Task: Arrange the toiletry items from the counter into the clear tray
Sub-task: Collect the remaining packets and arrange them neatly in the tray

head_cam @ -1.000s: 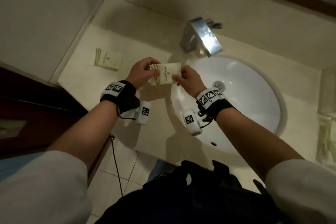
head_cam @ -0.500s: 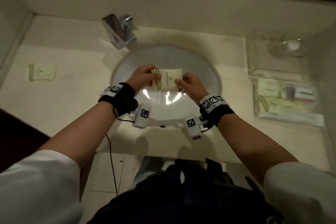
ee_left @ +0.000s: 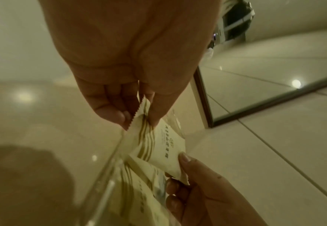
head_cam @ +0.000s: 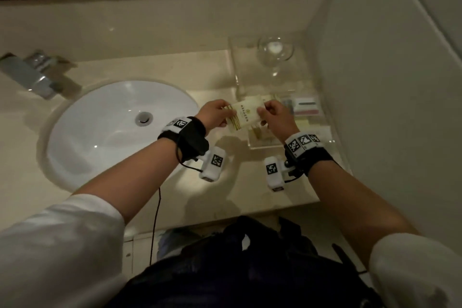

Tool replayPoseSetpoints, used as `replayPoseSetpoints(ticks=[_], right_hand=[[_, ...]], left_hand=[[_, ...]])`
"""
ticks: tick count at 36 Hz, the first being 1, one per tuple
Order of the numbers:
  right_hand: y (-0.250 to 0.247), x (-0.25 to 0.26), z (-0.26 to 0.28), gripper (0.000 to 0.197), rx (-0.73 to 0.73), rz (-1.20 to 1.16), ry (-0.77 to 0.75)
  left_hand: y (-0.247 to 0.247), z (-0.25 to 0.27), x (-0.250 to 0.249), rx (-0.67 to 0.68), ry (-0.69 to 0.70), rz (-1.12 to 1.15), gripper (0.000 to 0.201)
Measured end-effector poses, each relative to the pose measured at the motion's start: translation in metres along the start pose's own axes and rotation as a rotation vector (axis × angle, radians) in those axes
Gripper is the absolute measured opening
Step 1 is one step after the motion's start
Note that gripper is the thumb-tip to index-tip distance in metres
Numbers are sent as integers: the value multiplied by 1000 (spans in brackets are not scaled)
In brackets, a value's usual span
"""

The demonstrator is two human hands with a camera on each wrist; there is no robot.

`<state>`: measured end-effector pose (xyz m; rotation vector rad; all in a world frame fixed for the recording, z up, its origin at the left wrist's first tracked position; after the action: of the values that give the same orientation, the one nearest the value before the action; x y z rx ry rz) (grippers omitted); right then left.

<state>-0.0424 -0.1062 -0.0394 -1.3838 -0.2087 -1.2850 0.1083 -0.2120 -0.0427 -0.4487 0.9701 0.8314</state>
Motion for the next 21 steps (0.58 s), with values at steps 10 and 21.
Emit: replayPoseSetpoints(ticks=[10,21], right_hand=[[-86,-79,5,21,-199,41,141],[-117,-121,11,28,-290,266,255]], left_hand=[[115,-20,-10,15,89,-178,21],[180,-24,-13,73,233,-553,26]])
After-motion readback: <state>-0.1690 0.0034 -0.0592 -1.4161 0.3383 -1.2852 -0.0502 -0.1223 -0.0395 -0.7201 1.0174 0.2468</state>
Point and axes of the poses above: each hand's wrist, its own z-axis away from the middle knuckle, its own y-axis out of the palm, x = y × z, the point moved 4 cm from there along -z, towards the middle knuckle, and after that the axes turned 14 degrees about z, right-handed, at the moved point
